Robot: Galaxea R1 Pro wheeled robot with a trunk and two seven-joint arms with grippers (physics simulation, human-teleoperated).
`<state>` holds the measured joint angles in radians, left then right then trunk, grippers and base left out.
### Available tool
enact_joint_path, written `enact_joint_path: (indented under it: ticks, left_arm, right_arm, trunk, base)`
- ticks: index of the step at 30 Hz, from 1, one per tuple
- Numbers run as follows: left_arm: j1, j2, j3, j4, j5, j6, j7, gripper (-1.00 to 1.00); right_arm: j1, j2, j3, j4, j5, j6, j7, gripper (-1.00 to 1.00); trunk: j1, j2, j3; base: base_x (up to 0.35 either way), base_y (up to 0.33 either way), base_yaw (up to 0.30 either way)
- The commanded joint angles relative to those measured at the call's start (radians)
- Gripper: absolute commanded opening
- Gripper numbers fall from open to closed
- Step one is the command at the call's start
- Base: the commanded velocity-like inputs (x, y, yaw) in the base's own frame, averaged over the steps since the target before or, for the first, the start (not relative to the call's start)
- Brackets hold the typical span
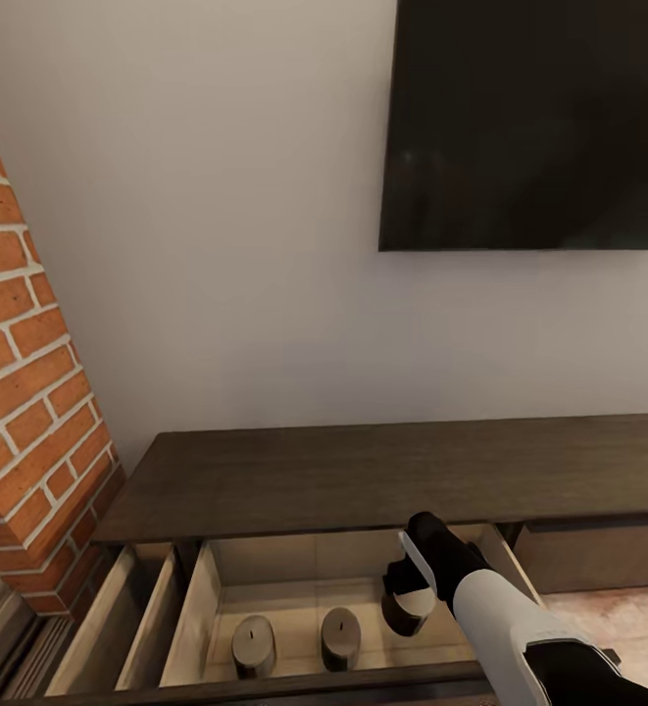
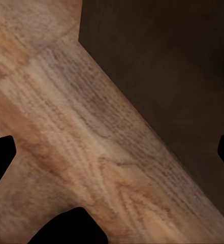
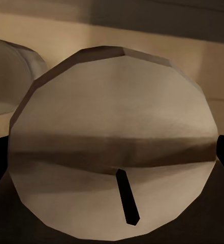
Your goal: Place each of the two pumpkins and all three candles from the living room inside a cabinet in the living room (use any cabinet), then make sure every cabinet is closed, and position the cauldron so it is next to a table in the living room.
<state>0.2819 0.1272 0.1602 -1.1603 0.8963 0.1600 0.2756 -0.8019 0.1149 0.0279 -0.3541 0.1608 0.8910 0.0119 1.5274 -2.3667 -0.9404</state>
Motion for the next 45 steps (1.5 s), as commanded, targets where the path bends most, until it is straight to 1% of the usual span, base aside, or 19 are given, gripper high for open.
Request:
enact_joint_path:
  ticks: [1,13,16,18,21,24,45]
  left_arm:
    - [0.0,0.0,-0.001,-0.002,0.007,0.004,0.005,1.0]
    - [0.0,0.0,0.002,-0.002,0.008,0.004,-0.009,1.0]
    - [0.0,0.0,0.002,-0.002,0.008,0.004,-0.009,1.0]
    - [0.0,0.0,0.001,-0.002,0.007,0.004,-0.009,1.0]
    - [0.0,0.0,-0.002,-0.001,0.007,0.004,-0.009,1.0]
    - [0.0,0.0,-0.004,0.002,0.007,0.004,-0.009,1.0]
    - [0.0,0.0,-0.005,0.008,0.007,0.003,-0.009,1.0]
  right_arm:
    - [0.0,0.0,0.002,-0.001,0.002,0.005,0.005,-1.0]
    - [0.0,0.003,0.001,-0.001,0.002,-0.003,0.003,-1.0]
    - [0.0,0.005,0.001,0.0,0.002,-0.032,-0.022,-1.0]
    - [0.0,0.006,-0.002,0.007,0.002,-0.085,-0.08,-1.0]
    - [0.0,0.007,-0.001,0.046,0.001,-0.121,-0.12,-1.0]
    - [0.0,0.007,-0.001,0.074,0.001,-0.138,-0.139,-1.0]
    - [-0.001,0.006,0.0,0.085,-0.001,-0.146,-0.148,-1.0]
  trunk:
    - [0.0,0.0,-0.002]
    - [0.0,0.0,-0.022]
    - [0.0,0.0,-0.027]
    - [0.0,0.0,-0.03]
    - [0.0,0.0,-0.035]
    - [0.0,0.0,-0.04]
    - [0.0,0.0,-0.074]
  base:
    - [0.0,0.0,0.0]
    - [0.0,0.0,0.0]
    - [0.0,0.0,0.0]
    - [0.0,0.0,0.0]
    - [0.0,0.0,0.0]
    - [0.0,0.0,0.0]
    - [0.0,0.0,0.0]
